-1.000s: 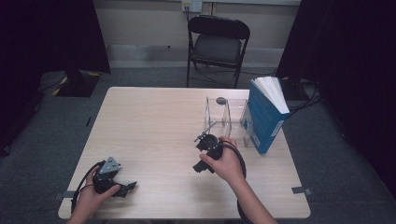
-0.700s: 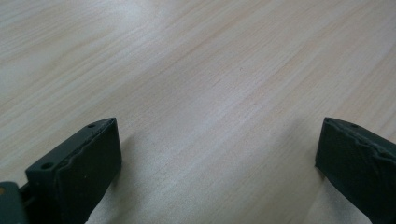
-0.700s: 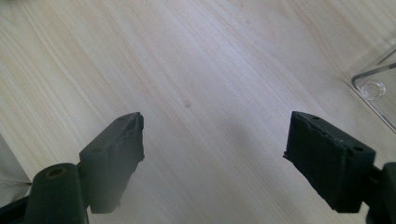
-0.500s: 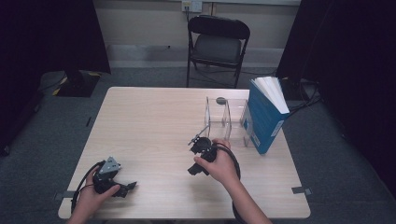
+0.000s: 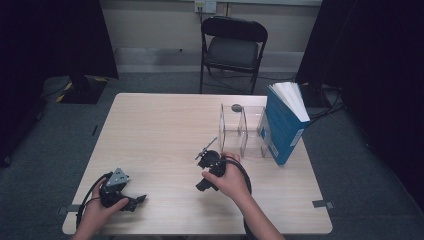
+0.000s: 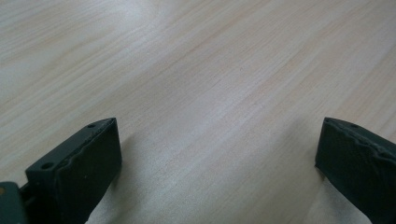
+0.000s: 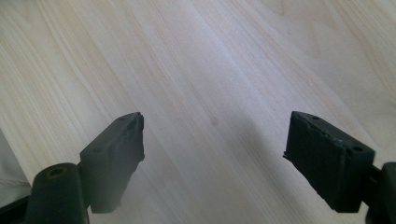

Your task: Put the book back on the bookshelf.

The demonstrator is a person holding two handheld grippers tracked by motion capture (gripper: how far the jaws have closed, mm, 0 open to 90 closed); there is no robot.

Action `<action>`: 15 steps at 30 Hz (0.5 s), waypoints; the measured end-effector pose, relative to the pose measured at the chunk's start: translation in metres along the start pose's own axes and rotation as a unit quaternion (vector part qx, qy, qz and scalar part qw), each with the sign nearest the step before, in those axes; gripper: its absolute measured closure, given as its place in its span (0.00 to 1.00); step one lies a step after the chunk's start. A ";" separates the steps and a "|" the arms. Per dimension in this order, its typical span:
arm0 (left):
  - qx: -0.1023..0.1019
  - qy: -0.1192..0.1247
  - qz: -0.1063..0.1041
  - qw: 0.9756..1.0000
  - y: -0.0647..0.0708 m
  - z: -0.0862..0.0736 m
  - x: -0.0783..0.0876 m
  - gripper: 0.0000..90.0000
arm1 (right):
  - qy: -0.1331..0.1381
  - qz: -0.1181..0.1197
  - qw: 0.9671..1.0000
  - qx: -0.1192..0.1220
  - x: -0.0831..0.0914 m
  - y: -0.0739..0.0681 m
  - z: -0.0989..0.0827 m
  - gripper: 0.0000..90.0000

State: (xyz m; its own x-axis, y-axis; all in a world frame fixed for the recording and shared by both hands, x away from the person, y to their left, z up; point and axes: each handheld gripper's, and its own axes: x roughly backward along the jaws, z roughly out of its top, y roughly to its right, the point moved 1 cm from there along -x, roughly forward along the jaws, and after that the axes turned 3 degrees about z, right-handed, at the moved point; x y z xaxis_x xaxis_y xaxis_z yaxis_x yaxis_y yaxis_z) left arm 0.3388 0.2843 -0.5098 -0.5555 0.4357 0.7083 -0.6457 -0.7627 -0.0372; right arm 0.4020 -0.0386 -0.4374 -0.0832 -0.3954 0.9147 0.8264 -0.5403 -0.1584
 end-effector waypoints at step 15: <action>0.000 0.000 0.000 1.000 0.000 0.000 0.000 0.00 | -0.001 0.012 1.000 0.014 -0.017 -0.009 0.006 0.21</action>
State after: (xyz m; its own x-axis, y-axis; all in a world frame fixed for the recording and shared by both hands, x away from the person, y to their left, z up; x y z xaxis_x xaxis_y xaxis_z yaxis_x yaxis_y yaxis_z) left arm 0.3388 0.2843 -0.5098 -0.5551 0.4359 0.7084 -0.6462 -0.7622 -0.0374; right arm 0.3993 -0.0230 -0.4494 -0.0613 -0.4071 0.9113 0.8439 -0.5087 -0.1705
